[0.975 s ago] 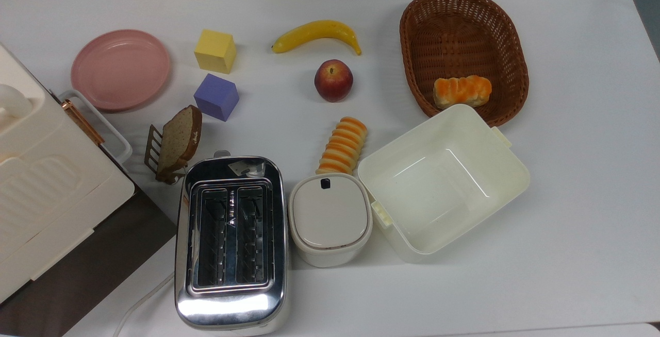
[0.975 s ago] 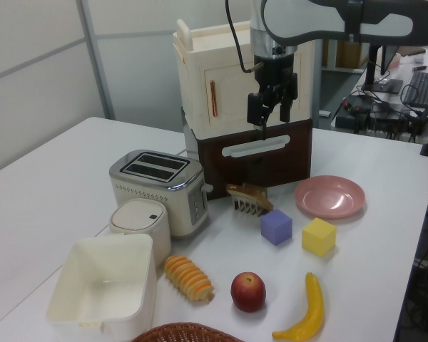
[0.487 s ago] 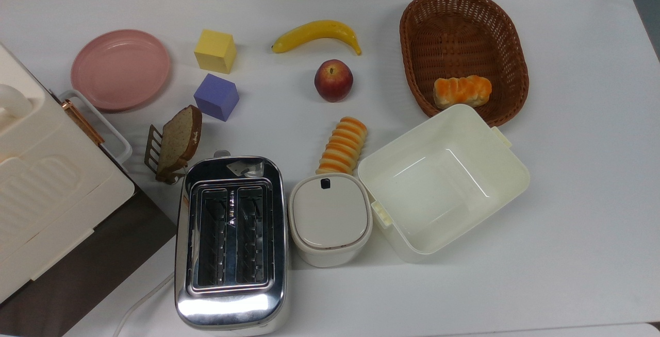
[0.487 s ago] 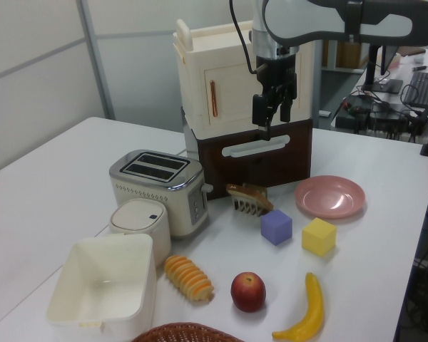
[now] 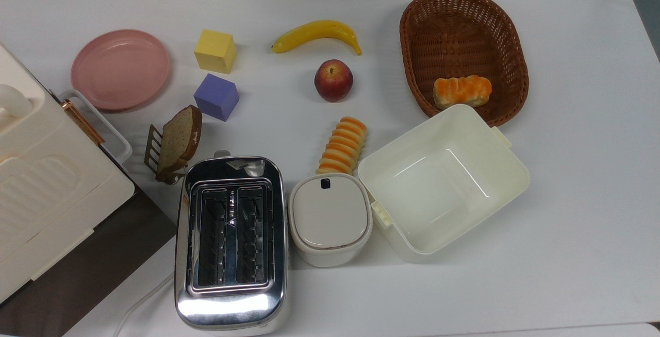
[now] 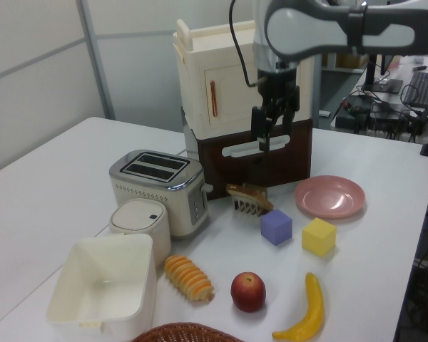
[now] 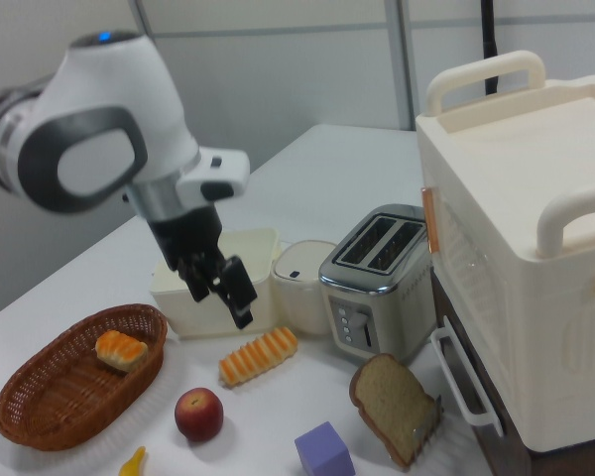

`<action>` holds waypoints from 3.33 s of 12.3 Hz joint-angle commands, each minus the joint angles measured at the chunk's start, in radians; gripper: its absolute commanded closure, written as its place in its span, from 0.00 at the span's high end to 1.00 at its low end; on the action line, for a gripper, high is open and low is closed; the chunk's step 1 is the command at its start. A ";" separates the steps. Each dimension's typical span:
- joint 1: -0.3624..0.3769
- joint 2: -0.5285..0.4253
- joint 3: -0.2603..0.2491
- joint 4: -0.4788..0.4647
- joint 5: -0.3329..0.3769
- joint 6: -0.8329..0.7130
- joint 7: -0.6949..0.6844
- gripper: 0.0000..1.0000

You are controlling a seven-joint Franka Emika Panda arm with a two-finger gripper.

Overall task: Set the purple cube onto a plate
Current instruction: 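Move the open gripper over the purple cube, then lower the gripper and close it on the purple cube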

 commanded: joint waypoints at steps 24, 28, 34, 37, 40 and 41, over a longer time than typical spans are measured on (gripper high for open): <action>0.139 0.177 -0.300 -0.312 -0.109 0.484 0.120 1.00; 0.012 0.193 -0.139 -0.314 -0.115 0.490 0.120 1.00; -0.058 0.254 -0.039 -0.323 -0.112 0.590 0.140 1.00; -0.058 0.264 -0.039 -0.323 -0.117 0.599 0.140 1.00; -0.053 0.285 -0.039 -0.323 -0.128 0.599 0.134 1.00; -0.053 0.294 -0.039 -0.323 -0.128 0.602 0.131 1.00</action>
